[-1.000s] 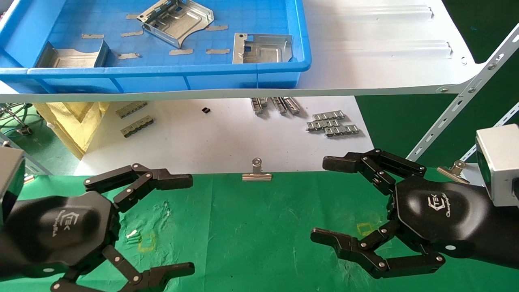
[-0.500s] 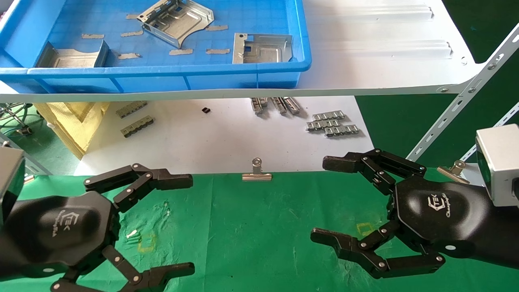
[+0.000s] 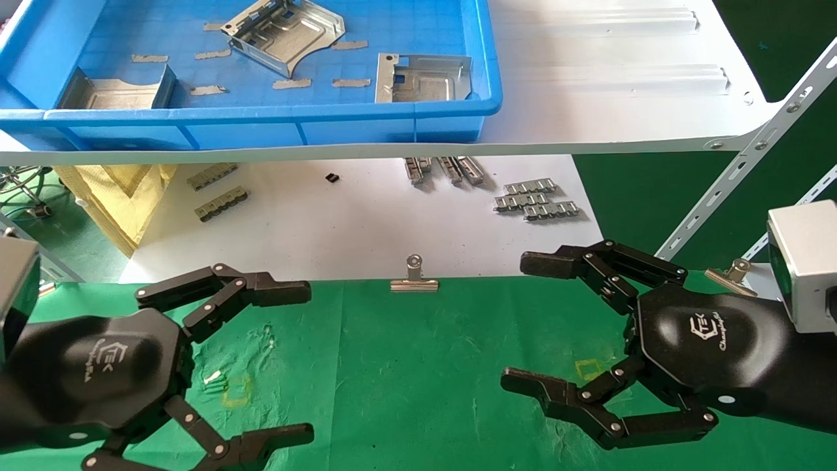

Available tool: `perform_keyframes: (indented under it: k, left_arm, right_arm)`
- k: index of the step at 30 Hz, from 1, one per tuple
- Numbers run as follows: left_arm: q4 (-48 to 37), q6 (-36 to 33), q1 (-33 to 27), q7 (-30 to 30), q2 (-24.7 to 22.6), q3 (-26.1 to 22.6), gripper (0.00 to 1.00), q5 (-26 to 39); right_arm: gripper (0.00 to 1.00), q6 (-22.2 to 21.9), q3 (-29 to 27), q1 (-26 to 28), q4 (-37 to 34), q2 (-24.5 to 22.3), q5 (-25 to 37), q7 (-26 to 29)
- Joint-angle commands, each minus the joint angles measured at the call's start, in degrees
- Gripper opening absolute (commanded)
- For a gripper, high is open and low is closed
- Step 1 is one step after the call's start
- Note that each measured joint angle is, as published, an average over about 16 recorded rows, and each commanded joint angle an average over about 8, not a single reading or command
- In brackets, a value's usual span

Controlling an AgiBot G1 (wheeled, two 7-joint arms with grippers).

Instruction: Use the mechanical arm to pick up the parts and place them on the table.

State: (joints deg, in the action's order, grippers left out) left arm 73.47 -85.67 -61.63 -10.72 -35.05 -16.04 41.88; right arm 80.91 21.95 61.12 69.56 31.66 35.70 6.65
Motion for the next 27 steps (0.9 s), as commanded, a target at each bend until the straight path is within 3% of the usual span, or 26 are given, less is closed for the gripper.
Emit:
perform_keyframes:
  k: [1, 14, 22, 27]
  left_arm:
    - [0.0, 0.0, 0.0, 0.0, 0.0, 0.0, 1.0, 0.0]
    - [0.0, 0.0, 0.0, 0.0, 0.0, 0.0, 1.0, 0.0]
    - [0.0, 0.0, 0.0, 0.0, 0.0, 0.0, 1.0, 0.0]
    - [0.0, 0.0, 0.0, 0.0, 0.0, 0.0, 1.0, 0.0]
  right_arm:
    - [1.0, 0.0, 0.0, 0.0, 0.0, 0.0, 0.0, 0.0]
    - [0.98, 0.0, 0.0, 0.0, 0.0, 0.0, 0.0, 0.0]
    - [0.0, 0.0, 0.0, 0.0, 0.0, 0.0, 0.0, 0.0]
    - [0.0, 0.0, 0.0, 0.0, 0.0, 0.0, 0.0, 0.0]
